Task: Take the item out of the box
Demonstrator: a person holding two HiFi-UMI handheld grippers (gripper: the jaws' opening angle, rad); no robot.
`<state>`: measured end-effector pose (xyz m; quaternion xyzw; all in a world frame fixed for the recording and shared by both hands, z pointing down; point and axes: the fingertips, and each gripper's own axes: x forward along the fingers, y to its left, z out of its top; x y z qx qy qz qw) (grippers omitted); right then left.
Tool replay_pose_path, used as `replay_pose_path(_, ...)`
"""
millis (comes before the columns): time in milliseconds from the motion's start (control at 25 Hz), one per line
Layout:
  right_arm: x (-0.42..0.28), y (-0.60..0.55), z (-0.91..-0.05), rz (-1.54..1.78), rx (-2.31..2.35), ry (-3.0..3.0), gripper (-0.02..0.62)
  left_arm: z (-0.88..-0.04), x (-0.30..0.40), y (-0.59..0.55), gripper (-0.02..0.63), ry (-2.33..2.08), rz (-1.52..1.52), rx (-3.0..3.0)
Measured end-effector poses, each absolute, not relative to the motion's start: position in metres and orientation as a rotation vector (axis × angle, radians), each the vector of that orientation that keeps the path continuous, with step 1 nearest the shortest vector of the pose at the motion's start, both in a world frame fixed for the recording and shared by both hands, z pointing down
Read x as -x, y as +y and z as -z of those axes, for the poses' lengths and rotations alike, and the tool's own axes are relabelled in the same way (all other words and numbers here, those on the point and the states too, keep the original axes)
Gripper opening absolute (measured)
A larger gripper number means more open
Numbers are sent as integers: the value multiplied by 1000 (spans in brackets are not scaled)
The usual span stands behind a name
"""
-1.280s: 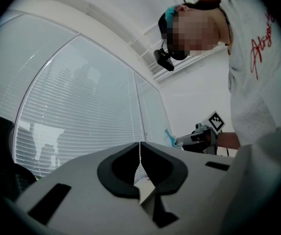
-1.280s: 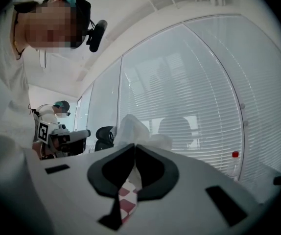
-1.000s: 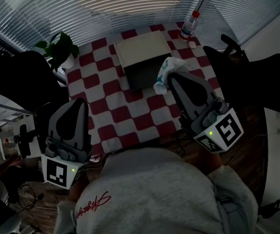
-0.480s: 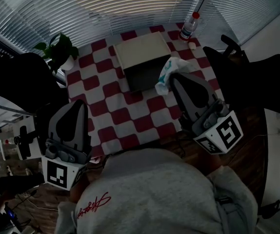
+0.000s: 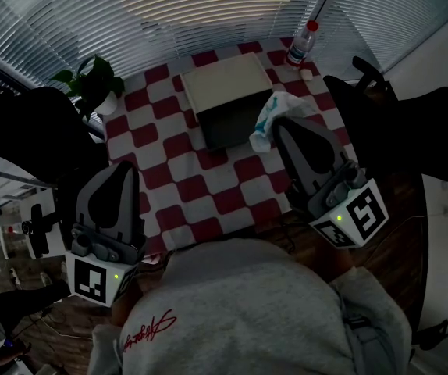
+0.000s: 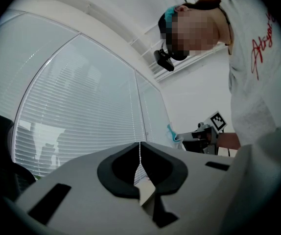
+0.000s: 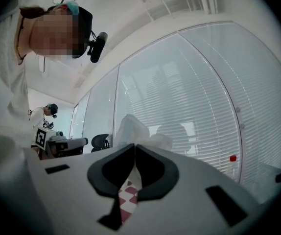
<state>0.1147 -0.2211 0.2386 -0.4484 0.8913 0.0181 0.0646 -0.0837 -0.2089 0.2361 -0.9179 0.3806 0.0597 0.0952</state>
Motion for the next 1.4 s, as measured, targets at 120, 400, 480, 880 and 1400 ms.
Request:
replay_pose_path(120, -115, -221, -239, -58, 1358, 2690, 20, -236, 85, -209, 18, 1126, -179, 2718)
replay_pose_path(400, -115, -221, -238, -63, 1361, 2684, 20, -235, 84, -210, 18, 1122, -185, 2723)
replay_pose_path(480, -115, -221, -237, -62, 1364, 2681, 20, -236, 84, -210, 18, 1119, -187, 2723)
replay_pose_path(880, -116, -221, -237, -61, 1376, 2675, 20, -234, 83, -211, 18, 1109, -192, 2726)
replay_pose_path(1400, -116, -220, -237, -71, 1386, 2675, 20, -234, 84, -212, 18, 1108, -192, 2725)
